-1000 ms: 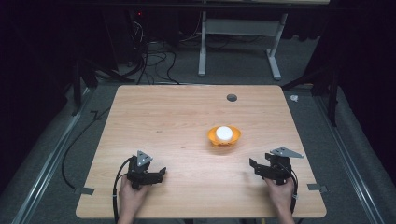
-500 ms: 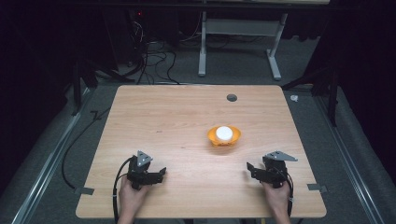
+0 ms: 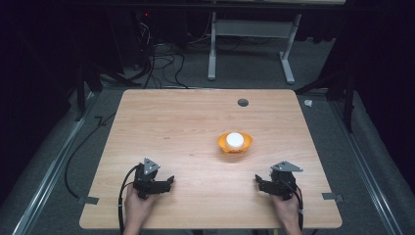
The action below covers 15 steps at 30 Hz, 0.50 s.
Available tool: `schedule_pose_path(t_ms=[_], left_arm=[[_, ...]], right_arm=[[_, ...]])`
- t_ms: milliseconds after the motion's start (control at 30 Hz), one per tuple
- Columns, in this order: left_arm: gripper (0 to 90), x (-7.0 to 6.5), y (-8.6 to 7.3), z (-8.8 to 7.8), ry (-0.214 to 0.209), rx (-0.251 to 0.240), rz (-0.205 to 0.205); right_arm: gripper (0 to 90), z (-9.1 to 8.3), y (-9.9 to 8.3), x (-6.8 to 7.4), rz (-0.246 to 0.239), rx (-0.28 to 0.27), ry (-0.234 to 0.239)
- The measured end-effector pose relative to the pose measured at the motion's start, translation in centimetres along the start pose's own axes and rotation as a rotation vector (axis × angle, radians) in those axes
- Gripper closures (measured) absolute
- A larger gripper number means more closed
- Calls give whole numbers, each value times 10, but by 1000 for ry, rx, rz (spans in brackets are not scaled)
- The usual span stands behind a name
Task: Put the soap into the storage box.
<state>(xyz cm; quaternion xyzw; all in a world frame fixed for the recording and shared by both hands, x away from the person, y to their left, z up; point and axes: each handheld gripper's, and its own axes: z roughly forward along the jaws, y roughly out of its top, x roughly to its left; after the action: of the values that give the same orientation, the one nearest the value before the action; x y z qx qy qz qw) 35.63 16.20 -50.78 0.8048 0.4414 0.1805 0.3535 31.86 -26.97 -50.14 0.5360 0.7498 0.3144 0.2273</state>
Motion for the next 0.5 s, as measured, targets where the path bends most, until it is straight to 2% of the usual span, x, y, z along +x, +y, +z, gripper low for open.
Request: schedule_pose_path(t_ms=[500], left_arm=[[149, 0, 0, 0, -2, 0, 1]], right_arm=[[229, 1, 0, 2, -16, 0, 3]])
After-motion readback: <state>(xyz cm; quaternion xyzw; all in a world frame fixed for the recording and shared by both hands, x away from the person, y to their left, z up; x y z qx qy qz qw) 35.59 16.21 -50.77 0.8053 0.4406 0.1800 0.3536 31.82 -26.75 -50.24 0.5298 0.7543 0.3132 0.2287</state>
